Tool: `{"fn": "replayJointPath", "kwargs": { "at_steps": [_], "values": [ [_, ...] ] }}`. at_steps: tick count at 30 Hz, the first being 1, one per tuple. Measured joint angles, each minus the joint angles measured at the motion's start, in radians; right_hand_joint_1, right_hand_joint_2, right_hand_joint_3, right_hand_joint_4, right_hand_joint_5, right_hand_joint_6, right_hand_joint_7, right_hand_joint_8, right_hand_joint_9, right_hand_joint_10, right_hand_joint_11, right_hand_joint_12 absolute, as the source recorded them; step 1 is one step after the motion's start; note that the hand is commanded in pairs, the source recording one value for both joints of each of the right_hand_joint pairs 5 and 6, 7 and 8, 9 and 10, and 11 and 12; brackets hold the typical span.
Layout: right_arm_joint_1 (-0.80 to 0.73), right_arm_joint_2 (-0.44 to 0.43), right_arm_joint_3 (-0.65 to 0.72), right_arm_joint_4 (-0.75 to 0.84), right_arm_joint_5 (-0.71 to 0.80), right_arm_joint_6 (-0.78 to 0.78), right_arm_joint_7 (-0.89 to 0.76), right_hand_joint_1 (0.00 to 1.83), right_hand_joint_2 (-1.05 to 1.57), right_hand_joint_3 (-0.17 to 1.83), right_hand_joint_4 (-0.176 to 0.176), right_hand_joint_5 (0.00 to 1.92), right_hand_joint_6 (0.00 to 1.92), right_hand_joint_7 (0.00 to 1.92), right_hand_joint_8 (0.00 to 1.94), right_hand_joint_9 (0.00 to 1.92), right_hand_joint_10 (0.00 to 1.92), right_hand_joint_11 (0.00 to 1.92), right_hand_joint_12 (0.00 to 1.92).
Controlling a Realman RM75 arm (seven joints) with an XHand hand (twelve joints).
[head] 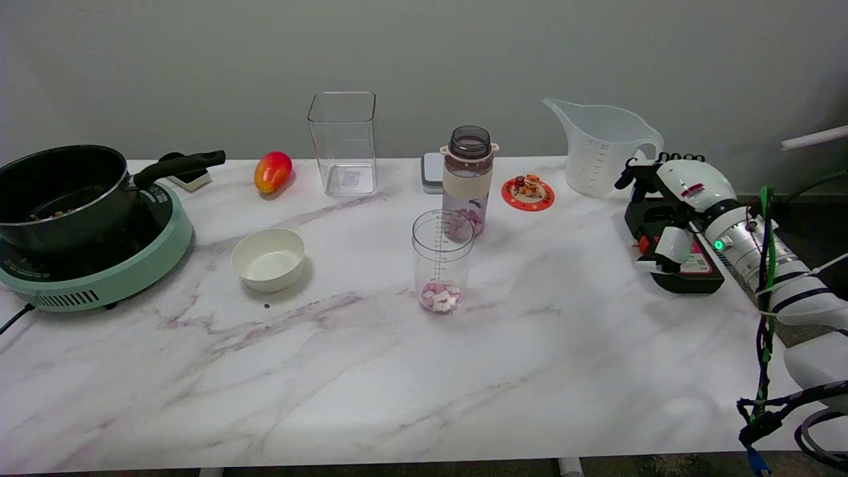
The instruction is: Pick up the measuring cup.
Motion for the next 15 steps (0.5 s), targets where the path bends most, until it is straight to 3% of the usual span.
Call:
{"fn": "replayJointPath", "kwargs": {
  "at_steps": [15],
  "values": [
    [0.026,0.023,-0.049,-0.069,-0.049,0.037,0.043,1.36,-0.69,1.4,0.0,0.53,0.53,0.9,0.9,0.73,0.73,0.72,0.72]
  ]
}}
